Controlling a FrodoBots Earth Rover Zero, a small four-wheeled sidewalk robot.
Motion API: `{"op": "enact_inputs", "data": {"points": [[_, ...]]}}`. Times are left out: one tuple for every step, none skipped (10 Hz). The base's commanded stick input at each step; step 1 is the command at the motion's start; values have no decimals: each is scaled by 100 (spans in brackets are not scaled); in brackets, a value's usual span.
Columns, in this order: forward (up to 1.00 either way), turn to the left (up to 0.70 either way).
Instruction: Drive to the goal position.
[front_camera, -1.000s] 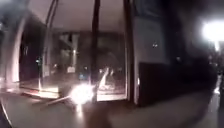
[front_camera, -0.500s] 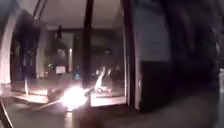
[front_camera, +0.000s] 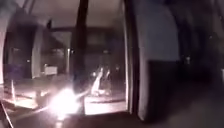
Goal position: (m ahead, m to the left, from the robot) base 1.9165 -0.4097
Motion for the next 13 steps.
{"op": "enact_inputs", "data": {"points": [[44, 0], [32, 0], [3, -26], [0, -44], [0, -44], [0, -44], [0, -44], [0, -44], [0, -44], [0, -44], [0, -44], [0, -44], [0, -44]]}}
